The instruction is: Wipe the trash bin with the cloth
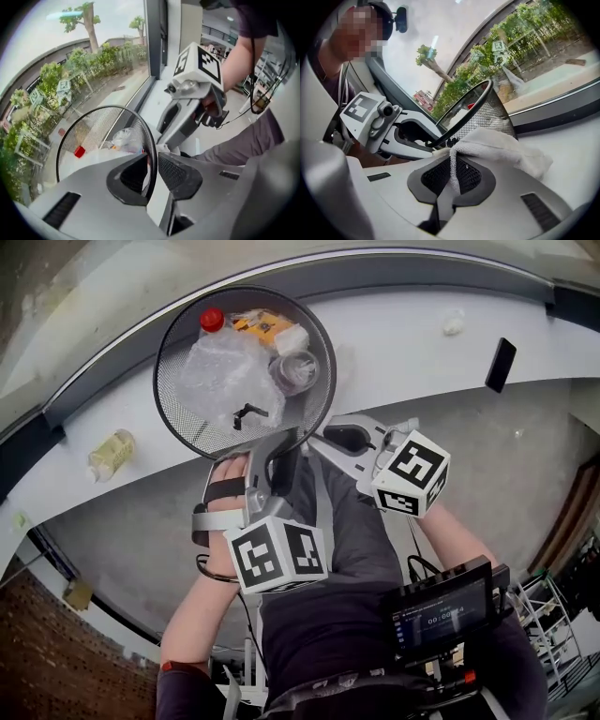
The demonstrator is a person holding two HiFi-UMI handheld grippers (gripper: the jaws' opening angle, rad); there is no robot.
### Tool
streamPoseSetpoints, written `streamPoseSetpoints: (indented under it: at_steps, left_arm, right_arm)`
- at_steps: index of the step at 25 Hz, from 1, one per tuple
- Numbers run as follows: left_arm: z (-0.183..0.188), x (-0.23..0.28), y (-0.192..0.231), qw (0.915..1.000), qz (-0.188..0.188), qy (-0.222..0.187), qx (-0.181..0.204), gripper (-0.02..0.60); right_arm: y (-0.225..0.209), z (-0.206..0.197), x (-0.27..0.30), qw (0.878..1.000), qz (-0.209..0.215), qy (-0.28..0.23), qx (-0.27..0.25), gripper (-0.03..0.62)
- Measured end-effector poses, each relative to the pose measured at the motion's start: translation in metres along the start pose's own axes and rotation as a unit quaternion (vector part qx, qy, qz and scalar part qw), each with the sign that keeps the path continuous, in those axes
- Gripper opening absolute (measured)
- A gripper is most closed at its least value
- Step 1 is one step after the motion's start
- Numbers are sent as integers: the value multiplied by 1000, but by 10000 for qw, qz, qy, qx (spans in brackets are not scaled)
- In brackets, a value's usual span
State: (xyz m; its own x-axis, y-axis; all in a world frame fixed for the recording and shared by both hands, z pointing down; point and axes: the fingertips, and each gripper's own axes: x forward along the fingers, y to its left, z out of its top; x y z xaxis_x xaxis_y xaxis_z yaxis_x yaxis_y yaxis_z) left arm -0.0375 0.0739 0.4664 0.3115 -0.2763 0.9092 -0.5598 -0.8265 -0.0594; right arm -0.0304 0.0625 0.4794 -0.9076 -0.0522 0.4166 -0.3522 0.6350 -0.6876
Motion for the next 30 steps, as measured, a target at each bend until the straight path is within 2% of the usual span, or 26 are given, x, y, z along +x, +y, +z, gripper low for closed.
streamPoseSetpoints:
  at_steps: [2,4,5,6,7,8,10,12,15,18,23,26,30]
  left_arm:
    - [6,2,-5,10000,30,-24,91,66]
    - [4,0,-10,9996,-158,-29,240,76]
    - [0,-4,-11,9991,-312,-9,298,105]
    - [-4,-8,-10,9983,-444,56,385,160]
    - [-11,-13,-8,9970,-508,183,549,209]
    - [-20,-16,-4,9949,-494,369,797,226]
    - [-41,-14,4,9868,-369,808,1353,227]
    - [-58,-7,10,9799,-277,1115,1628,227]
    - [-62,0,18,9822,-87,1143,1490,217]
    - [-50,0,21,9885,12,928,1192,101]
    - [-42,-1,16,9920,28,821,959,89]
    - [-37,-3,15,9942,11,723,799,89]
    - [-14,-6,9,9994,-168,239,201,78]
  right_arm:
    - [2,-2,1,10000,19,25,-17,18]
    - [-2,0,0,10000,-31,-33,-24,18]
    - [-4,2,-2,9999,-72,-88,-37,18]
    - [-9,7,-6,9998,-131,-154,-53,18]
    - [-14,13,-10,9995,-213,-238,-49,18]
    - [-22,20,-17,9989,-309,-357,-11,18]
    - [-40,41,-32,9961,-521,-699,138,18]
    - [-59,63,-43,9921,-740,-993,188,18]
    - [-79,87,-42,9895,-975,-1064,-42,18]
    - [-84,81,-27,9915,-1018,-806,-72,18]
    - [-75,56,-19,9872,-920,-1051,766,18]
    - [-63,37,-18,9878,-863,-907,927,18]
    - [-33,12,-1,9931,-535,-553,886,18]
